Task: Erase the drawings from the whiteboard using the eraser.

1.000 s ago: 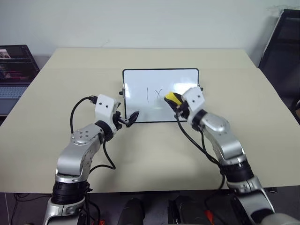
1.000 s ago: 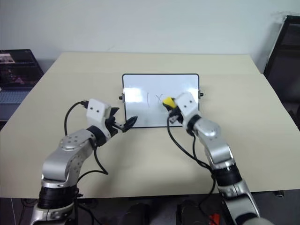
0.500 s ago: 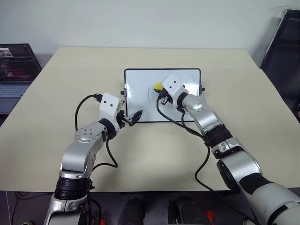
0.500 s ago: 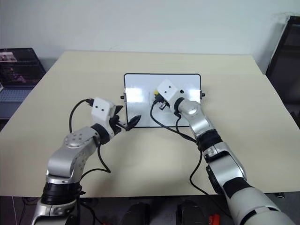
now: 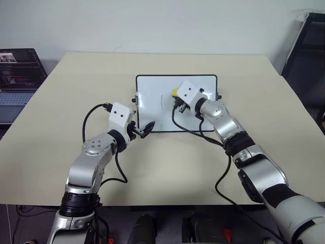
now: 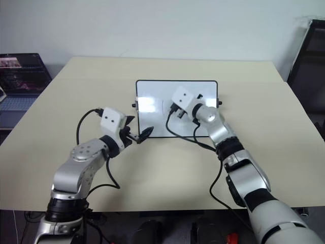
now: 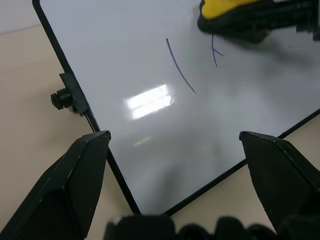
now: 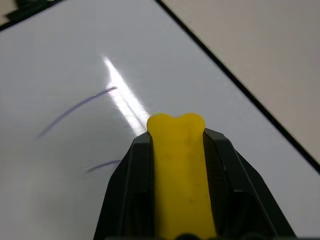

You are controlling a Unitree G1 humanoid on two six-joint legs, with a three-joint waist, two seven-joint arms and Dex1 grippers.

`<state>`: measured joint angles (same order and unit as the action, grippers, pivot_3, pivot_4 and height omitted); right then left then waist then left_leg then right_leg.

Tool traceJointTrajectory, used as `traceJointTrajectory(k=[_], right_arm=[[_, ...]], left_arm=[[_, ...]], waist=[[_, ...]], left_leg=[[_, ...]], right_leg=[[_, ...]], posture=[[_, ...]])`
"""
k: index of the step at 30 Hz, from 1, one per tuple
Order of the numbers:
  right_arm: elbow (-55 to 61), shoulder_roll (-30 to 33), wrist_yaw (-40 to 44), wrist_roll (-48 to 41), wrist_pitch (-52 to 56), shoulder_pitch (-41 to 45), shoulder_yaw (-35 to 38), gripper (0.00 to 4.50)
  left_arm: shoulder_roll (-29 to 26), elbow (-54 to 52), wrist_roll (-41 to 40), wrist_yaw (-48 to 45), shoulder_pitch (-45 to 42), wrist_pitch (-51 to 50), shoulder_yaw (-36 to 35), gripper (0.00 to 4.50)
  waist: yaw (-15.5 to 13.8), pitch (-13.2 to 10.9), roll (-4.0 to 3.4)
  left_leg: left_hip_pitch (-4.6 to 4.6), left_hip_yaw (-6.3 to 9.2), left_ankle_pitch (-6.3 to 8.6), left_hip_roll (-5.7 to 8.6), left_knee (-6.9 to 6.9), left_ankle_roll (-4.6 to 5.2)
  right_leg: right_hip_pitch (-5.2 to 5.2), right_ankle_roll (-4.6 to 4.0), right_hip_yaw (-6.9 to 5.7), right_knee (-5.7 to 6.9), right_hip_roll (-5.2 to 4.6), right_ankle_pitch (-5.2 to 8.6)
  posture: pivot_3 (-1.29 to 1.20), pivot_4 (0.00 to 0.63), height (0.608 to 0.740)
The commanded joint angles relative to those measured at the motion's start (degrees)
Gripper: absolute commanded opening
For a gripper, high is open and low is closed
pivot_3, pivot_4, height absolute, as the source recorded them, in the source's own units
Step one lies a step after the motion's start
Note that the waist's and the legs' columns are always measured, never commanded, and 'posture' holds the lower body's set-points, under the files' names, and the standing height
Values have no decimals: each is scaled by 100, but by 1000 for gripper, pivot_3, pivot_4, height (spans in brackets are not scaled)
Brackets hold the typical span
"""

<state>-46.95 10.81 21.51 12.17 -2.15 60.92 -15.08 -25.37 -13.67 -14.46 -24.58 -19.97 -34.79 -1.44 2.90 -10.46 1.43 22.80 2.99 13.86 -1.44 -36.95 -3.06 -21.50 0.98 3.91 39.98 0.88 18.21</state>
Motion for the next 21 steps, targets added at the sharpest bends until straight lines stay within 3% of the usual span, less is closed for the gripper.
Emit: traceJointTrajectory(k=[1,5,9,12,17,21], right_arm=[[100,71,588,-83,443,-147,-4,997],[783,169,1467,0,655,-590,-329,997],[1181,276,1743,236,691,-808,-604,997],[1125,271,1470,385,636,-744,-618,997],[455,213,94,478,397,-125,-203,997],[157,173,-112,376,332,17,-58,997]], left_arm=[[18,-274,-12,-12,-89,-12,32,4500],[32,-320,-15,-3,-113,-69,41,4500],[39,-377,-28,18,-136,-142,54,4500],[42,-412,-40,29,-146,-188,63,4500],[42,-457,-57,23,-122,-235,57,4500],[67,-515,-66,40,-76,-255,71,4500]], waist=[[2,0,0],[9,1,1],[35,1,1],[37,1,1],[37,0,0],[-6,1,1]], left_leg=[[0,0,0,0,1,0],[0,2,1,-1,2,0],[-3,1,0,-1,0,0],[-7,1,0,-3,0,0],[-10,0,-8,-2,-1,-5],[-7,6,-12,2,0,-4]], right_leg=[[0,0,-1,0,0,0],[2,0,-2,-2,0,0],[3,1,-2,0,0,0],[4,1,-2,2,2,0],[5,0,1,4,1,-2],[8,0,-4,-2,1,-6]], posture=[[0,150,740],[0,150,740],[0,150,740],[0,150,740],[0,150,740],[0,150,740]])
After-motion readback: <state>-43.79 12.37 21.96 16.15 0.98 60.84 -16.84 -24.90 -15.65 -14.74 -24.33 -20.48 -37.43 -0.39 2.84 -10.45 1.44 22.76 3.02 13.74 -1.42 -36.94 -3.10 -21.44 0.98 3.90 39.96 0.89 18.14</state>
